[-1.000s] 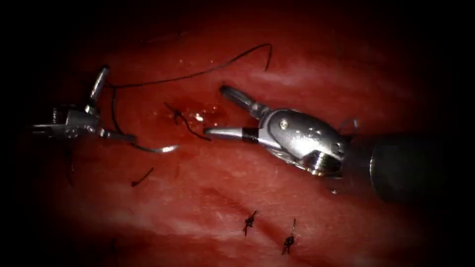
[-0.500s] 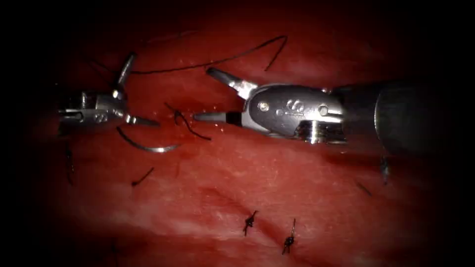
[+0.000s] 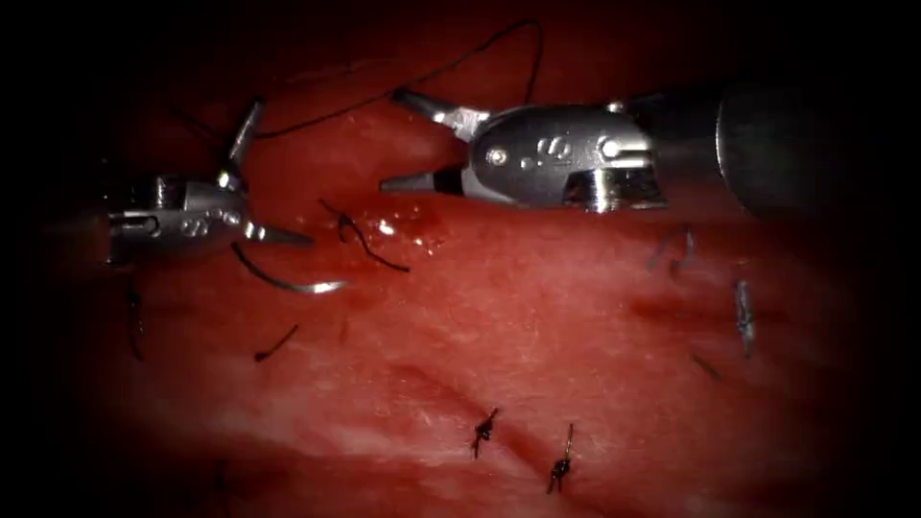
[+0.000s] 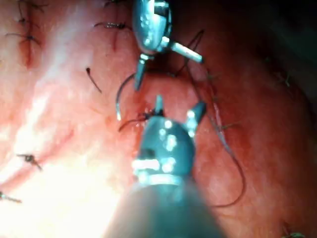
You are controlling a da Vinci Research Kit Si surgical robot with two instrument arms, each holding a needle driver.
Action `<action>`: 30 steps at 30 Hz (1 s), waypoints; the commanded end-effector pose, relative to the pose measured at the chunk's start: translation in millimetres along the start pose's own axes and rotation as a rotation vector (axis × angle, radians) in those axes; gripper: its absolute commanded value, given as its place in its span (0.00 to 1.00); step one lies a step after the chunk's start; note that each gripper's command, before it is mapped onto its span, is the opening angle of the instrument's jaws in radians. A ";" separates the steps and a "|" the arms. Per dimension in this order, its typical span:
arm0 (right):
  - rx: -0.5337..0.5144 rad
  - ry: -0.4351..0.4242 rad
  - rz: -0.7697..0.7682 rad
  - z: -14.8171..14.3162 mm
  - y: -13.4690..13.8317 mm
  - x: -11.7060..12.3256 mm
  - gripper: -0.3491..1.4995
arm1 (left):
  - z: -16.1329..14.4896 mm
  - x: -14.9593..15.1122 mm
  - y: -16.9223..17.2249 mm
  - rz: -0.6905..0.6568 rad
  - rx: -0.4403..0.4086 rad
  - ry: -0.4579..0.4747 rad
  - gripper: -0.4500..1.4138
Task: Wound Closure
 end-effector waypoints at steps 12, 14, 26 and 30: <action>0.014 -0.012 -0.072 1.6 0.3 0.8 0.81 | 1.5 -0.1 0.1 -0.001 -0.001 0.001 0.86; 0.012 -0.018 -0.088 2.0 0.7 0.0 0.71 | 1.3 0.2 0.2 -0.002 0.001 -0.001 0.86; 0.118 -0.096 -0.127 2.9 1.5 -2.4 0.00 | -0.1 1.5 -0.3 -0.008 -0.009 0.004 0.86; 0.135 -0.116 -0.129 3.1 2.1 -3.9 0.00 | -1.1 1.6 -1.2 -0.012 -0.018 0.007 0.86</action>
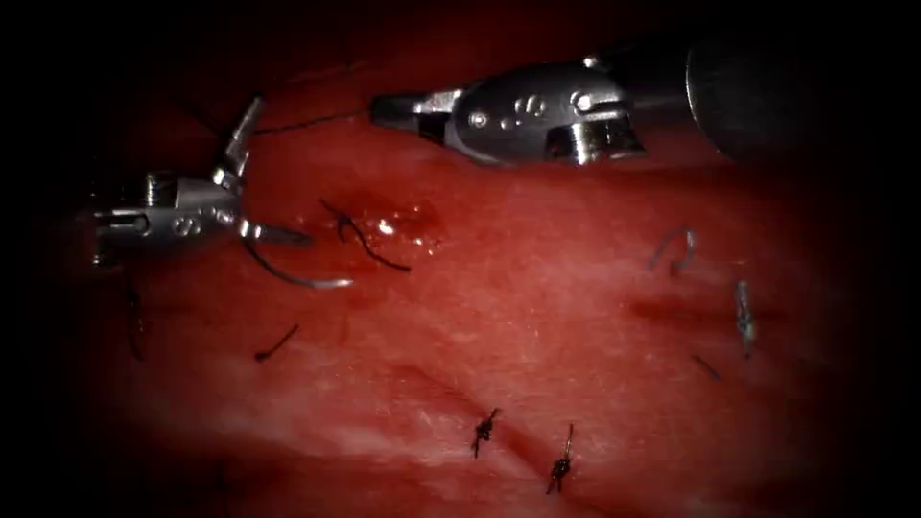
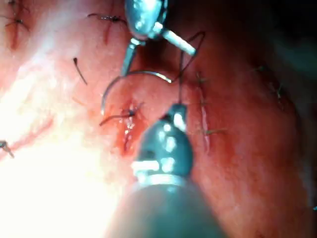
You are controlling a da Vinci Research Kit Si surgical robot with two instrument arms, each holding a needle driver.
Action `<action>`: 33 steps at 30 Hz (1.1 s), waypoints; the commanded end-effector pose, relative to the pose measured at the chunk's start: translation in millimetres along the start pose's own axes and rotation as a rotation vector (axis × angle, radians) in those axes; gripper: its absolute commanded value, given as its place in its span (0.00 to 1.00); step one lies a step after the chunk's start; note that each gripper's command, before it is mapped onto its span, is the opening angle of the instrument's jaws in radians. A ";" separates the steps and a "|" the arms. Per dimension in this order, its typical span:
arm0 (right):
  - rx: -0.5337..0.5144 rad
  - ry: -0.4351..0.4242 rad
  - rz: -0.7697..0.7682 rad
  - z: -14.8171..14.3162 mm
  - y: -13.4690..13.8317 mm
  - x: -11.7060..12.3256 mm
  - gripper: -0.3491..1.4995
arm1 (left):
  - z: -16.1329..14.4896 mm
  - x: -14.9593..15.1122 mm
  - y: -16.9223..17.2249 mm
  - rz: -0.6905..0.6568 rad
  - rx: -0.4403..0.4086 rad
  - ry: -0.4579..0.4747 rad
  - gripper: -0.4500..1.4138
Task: Wound Closure
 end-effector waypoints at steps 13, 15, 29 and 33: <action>-0.080 -0.051 0.240 5.8 2.2 -9.5 0.64 | -5.4 6.5 0.3 -0.023 0.040 0.075 0.89; -0.138 -0.014 0.288 5.7 2.8 -9.3 0.99 | -5.5 7.1 0.7 -0.016 0.038 0.086 0.89; -0.315 0.304 0.464 -11.9 8.3 -7.0 0.99 | -4.9 5.2 3.1 0.012 0.016 0.097 0.89; -0.326 0.332 0.460 -17.6 8.3 -9.9 0.99 | -4.6 5.0 3.4 0.004 0.012 0.095 0.88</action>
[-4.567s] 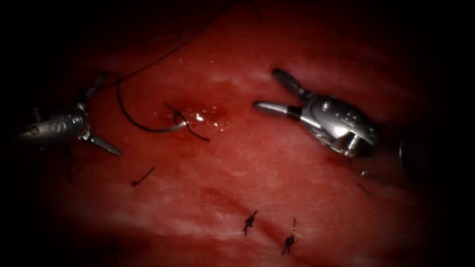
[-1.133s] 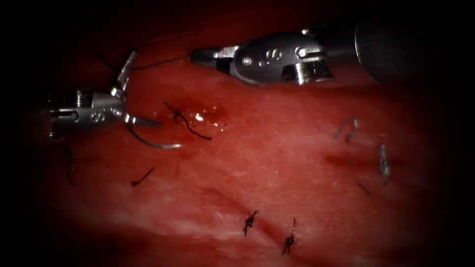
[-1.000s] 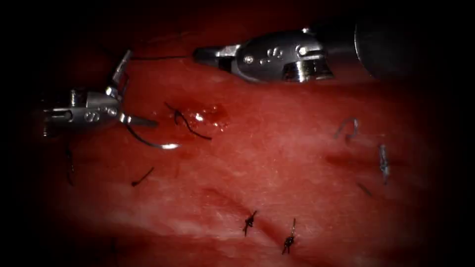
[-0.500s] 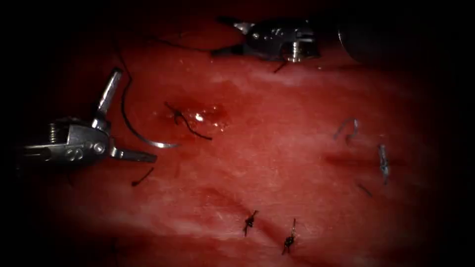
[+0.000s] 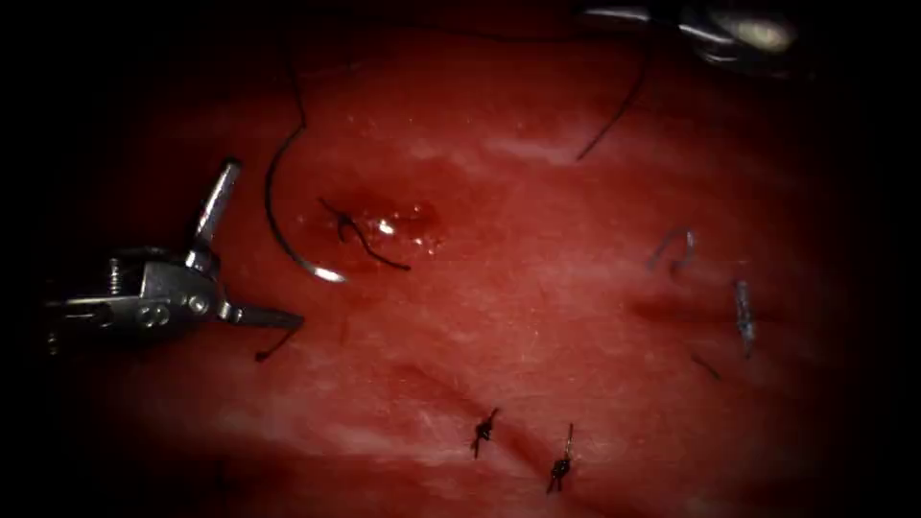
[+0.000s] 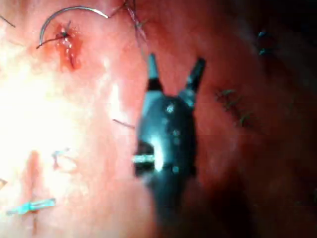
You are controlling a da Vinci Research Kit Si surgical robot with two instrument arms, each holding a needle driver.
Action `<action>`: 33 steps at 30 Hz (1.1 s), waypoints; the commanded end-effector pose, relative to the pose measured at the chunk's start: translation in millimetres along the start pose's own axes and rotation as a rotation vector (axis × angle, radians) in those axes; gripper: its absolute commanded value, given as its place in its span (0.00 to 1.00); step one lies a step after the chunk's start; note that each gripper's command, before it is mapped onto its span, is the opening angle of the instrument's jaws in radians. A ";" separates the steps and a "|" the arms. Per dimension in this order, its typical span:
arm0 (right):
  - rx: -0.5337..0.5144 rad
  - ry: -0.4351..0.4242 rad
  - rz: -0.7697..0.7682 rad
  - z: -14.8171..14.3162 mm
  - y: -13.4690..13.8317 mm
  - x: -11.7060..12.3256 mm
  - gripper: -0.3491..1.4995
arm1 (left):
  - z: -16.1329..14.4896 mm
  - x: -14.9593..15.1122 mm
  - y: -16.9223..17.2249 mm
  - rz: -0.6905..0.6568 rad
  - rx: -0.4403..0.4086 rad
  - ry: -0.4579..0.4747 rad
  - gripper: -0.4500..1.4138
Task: Wound Closure
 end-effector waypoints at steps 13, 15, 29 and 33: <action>0.009 -0.105 0.012 -5.1 -5.0 -4.0 0.87 | 3.0 -1.3 3.8 -0.029 -0.110 0.064 0.80; 0.071 -0.115 0.031 -2.8 -9.3 -3.8 0.85 | 4.2 -1.7 5.0 -0.035 -0.134 0.042 0.77; 0.190 -0.095 0.016 5.6 -19.3 -8.2 0.82 | 10.5 -2.3 8.0 -0.084 -0.033 -0.026 0.52; 0.184 -0.101 0.015 5.4 -19.0 -8.5 0.78 | 11.1 -1.9 8.2 -0.092 -0.021 -0.027 0.36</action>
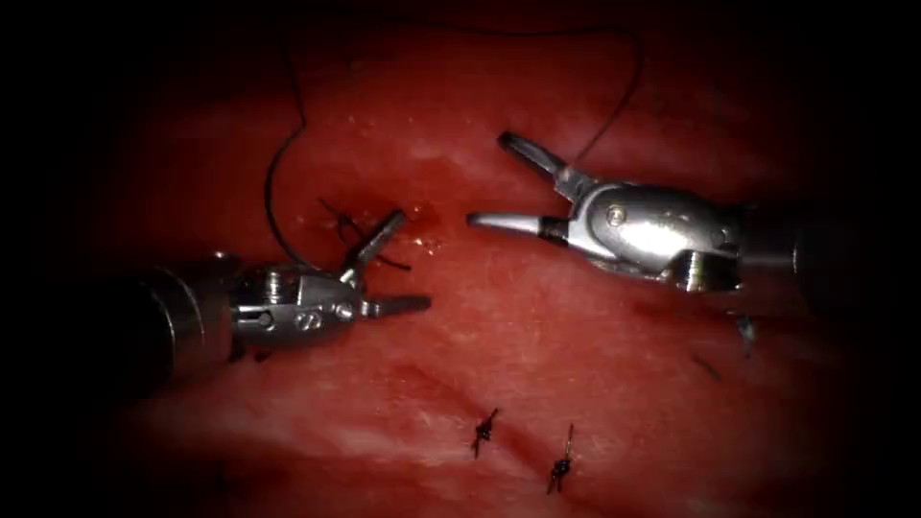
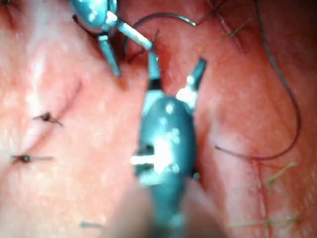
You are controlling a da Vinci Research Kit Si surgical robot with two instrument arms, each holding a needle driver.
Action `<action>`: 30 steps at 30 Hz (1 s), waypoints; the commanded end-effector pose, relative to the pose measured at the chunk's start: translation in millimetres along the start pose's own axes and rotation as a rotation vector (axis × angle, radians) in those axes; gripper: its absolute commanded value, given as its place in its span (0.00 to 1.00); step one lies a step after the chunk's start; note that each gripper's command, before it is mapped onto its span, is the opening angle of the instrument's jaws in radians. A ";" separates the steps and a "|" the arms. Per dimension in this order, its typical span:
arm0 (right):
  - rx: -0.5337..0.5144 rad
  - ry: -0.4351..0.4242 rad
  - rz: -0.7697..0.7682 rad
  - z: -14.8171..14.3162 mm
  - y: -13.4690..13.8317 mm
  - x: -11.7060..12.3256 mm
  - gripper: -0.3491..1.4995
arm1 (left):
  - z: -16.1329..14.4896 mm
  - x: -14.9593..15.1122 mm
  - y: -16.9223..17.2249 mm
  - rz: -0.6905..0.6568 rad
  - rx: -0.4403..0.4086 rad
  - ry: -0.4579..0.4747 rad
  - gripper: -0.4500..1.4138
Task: Wound Closure
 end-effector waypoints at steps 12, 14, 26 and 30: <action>0.002 -0.003 0.004 -0.2 -0.3 -0.5 0.68 | -0.7 -2.1 -0.1 0.017 -0.022 0.007 0.00; 0.002 -0.003 0.004 -0.2 -0.3 -0.5 0.68 | -1.1 -2.0 -0.5 0.015 -0.026 0.008 0.18; 0.002 -0.003 0.003 -0.1 -0.1 -0.8 0.68 | 0.0 -1.5 0.9 0.016 -0.012 -0.029 0.50; 0.000 -0.003 0.002 0.3 -0.4 -0.8 0.68 | 0.8 -2.6 0.5 0.016 -0.025 -0.005 0.00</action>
